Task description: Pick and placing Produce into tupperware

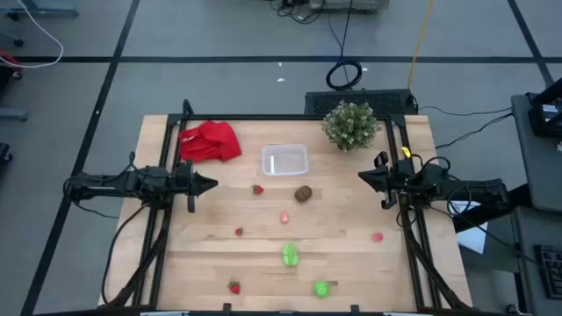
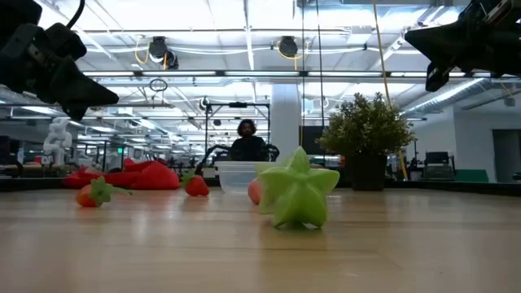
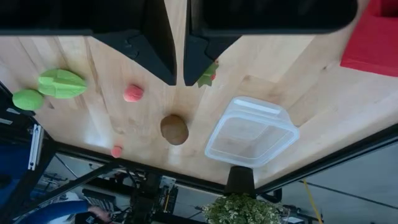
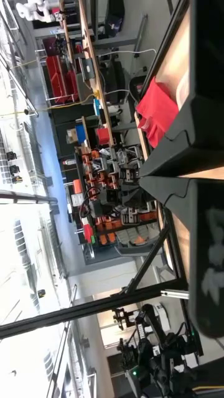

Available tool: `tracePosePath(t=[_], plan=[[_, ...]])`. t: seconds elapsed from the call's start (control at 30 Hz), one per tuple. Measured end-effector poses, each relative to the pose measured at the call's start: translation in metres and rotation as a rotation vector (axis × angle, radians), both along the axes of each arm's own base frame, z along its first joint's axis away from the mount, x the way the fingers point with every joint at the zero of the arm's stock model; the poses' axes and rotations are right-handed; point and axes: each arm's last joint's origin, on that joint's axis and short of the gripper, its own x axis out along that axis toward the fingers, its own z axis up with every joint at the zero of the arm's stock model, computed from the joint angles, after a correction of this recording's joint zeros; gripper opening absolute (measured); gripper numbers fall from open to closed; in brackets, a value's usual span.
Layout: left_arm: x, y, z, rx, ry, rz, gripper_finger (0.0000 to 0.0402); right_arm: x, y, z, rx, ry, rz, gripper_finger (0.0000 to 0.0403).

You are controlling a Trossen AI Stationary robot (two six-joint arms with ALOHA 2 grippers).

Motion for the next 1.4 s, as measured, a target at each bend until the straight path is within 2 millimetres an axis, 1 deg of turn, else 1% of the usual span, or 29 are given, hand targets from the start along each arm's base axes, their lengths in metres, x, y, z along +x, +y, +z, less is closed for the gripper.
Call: tracePosePath(t=[1.03, 1.23, 1.33, 1.4], plan=[[0.0, 0.0, -0.0001, 0.0, 0.0, 0.0, 0.0033, -0.0003, 0.0, 0.0011, 0.002, -0.012, 0.001, 0.0], [0.0, 0.0, 0.0, 0.0, 0.0, 0.0, 0.0033, -0.0008, 0.0, 0.0027, 0.158, -0.04, 0.045, 0.0], [0.0, 0.0, 0.0, 0.0, 0.0, 0.0, 0.0033, -0.0017, 0.0, 0.0055, 0.166, -0.072, 0.051, 0.0], [0.0, 0.0, 0.0, 0.0, -0.001, 0.0, 0.0033, -0.0022, 0.0, 0.0069, 0.141, -0.086, 0.044, 0.0]])
